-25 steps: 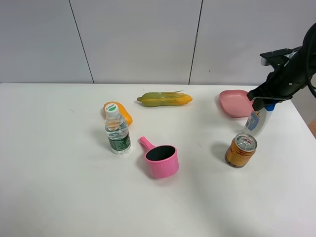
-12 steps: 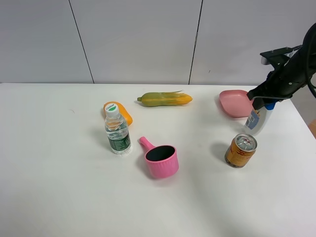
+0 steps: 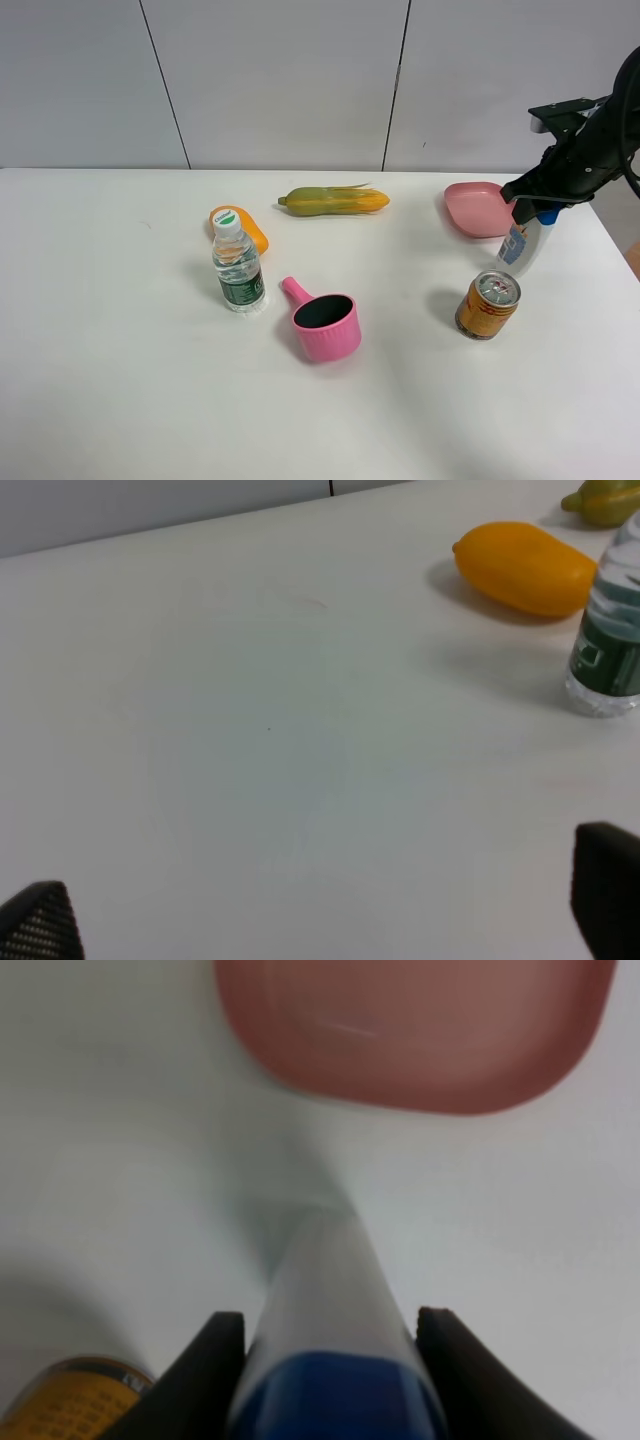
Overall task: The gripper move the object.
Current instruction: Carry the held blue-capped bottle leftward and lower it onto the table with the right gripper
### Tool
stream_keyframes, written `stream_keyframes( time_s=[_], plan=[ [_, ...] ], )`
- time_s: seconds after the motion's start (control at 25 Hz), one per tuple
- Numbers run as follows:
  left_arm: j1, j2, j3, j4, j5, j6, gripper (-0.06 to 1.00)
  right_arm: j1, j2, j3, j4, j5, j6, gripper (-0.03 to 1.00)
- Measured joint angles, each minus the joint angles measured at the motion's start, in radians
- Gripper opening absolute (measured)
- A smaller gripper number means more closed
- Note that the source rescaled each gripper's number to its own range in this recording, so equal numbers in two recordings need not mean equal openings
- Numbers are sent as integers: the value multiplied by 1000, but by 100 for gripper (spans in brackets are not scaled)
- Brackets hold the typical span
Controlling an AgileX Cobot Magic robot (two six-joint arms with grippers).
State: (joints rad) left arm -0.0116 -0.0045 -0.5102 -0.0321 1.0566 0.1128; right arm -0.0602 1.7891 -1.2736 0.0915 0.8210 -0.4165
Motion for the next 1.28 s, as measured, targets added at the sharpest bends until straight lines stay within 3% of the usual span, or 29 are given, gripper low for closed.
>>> stream_keyframes(
  time_s=[0.84, 1.08, 1.28],
  plan=[
    [0, 0, 0, 0, 0, 0, 100, 0, 8, 0, -18, 3, 16, 4],
    [0, 0, 0, 0, 0, 0, 100, 0, 49, 0, -18, 2, 24, 26],
    [0, 0, 0, 0, 0, 0, 100, 0, 49, 0, -18, -3, 28, 30]
  ],
)
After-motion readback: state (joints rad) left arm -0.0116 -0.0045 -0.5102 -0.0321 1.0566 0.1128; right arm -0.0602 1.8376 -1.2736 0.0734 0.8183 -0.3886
